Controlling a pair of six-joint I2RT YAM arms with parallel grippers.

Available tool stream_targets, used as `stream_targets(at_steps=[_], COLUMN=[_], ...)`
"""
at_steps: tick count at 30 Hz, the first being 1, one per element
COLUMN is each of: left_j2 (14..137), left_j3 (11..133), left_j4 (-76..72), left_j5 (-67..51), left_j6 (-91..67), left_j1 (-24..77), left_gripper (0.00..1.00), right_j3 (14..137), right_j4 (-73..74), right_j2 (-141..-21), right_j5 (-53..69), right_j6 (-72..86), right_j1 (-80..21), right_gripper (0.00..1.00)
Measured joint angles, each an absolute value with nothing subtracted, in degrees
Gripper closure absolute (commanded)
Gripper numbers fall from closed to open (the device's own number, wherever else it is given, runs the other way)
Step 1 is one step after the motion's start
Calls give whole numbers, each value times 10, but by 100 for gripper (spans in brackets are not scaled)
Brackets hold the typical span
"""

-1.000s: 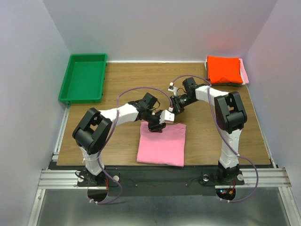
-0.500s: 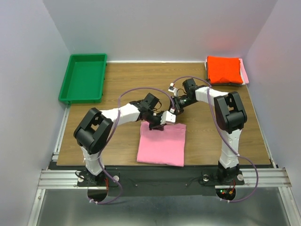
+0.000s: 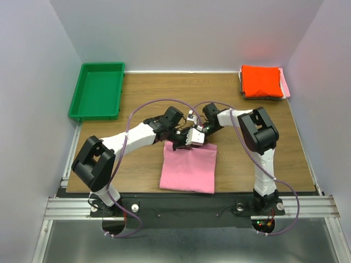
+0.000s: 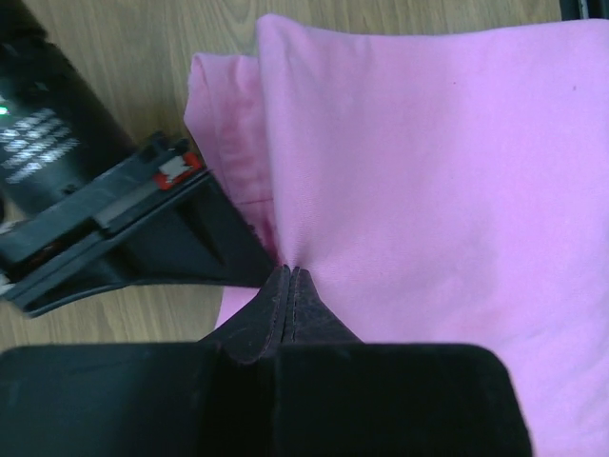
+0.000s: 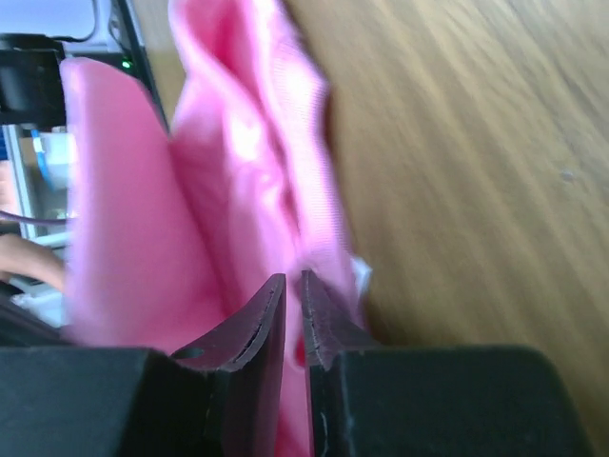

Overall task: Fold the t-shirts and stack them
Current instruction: Fold the tshirt

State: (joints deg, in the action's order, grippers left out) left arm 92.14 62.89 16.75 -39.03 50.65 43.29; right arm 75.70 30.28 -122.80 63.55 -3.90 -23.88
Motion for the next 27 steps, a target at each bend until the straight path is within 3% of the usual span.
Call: stream_targets(at_steps=[21, 27], left_j2=[963, 980], left_j3=[700, 701], left_j4=[178, 178], left_j5=[-362, -361], left_j6=[531, 546], left_j1=[408, 408], left_gripper=[100, 100], right_j3=[737, 738], right_j4=[289, 291], right_j2=[-1262, -1261], right_j5=[667, 663], right_j6=[-52, -51], right_j1=[-236, -236], right_gripper=[83, 78])
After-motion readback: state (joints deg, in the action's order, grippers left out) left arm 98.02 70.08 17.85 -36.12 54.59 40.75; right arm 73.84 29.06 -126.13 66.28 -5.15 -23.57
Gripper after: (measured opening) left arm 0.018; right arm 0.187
